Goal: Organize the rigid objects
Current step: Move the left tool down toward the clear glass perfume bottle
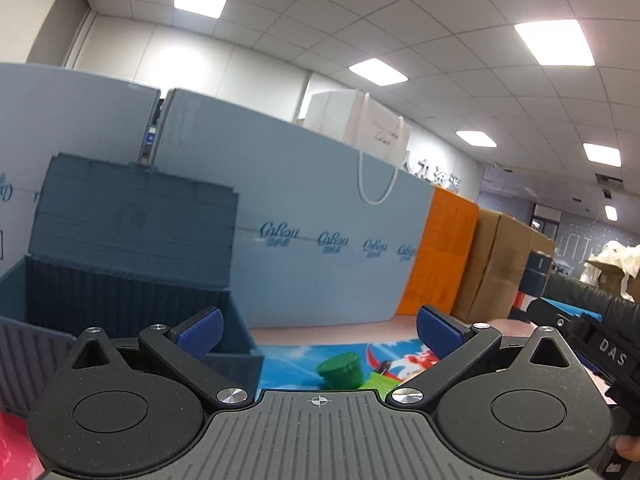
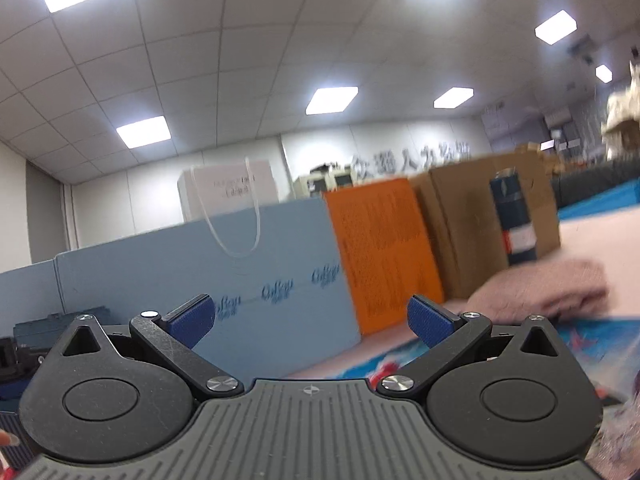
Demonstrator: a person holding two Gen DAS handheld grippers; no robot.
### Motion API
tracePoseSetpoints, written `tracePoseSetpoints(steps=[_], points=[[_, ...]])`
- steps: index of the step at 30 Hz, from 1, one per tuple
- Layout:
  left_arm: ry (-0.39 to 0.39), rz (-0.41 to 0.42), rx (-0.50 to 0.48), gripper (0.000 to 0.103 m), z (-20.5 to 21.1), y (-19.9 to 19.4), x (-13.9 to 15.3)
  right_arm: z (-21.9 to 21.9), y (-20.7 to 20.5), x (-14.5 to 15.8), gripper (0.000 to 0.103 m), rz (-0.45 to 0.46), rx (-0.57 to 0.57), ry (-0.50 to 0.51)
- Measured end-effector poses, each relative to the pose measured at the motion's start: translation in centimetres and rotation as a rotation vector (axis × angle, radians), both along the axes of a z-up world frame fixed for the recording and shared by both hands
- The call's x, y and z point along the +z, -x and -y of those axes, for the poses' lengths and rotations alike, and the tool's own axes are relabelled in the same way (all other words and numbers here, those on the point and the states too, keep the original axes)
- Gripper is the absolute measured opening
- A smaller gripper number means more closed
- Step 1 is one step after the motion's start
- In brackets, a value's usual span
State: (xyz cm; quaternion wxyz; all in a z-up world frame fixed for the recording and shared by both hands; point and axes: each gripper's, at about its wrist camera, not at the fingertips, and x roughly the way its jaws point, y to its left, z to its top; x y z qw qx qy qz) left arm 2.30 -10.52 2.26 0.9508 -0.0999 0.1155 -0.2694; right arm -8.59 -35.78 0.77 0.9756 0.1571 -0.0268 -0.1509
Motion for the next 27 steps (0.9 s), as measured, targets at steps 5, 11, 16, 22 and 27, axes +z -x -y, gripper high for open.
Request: tracePoseSetpoints(steps=[5, 11, 16, 22, 27], points=[[-0.048, -0.072, -0.008, 0.103, -0.4, -1.2, -1.7, 0.6, -1.8, -1.4, 0.103, -0.090, -0.005, -0.054], [-0.052, -0.108, -0.006, 0.103, -0.9, -1.3, -1.9, 0.8, -1.7, -1.9, 0.103, -0.115, 0.006, -0.086], [-0.057, -0.125, -0.039, 0.103, -0.8, -1.3, -2.2, 1.0, -1.9, -2.3, 0.103, -0.130, 0.064, -0.109], [-0.137, -0.072, -0.264, 0.102, 0.9, 0.1, -2.3, 1.4, -1.9, -2.7, 0.103, -0.137, 0.090, -0.147], [-0.282, -0.046, -0.403, 0.102, 3.4, 1.4, -2.8, 2.5, -2.6, -3.3, 0.103, -0.166, 0.184, -0.242]])
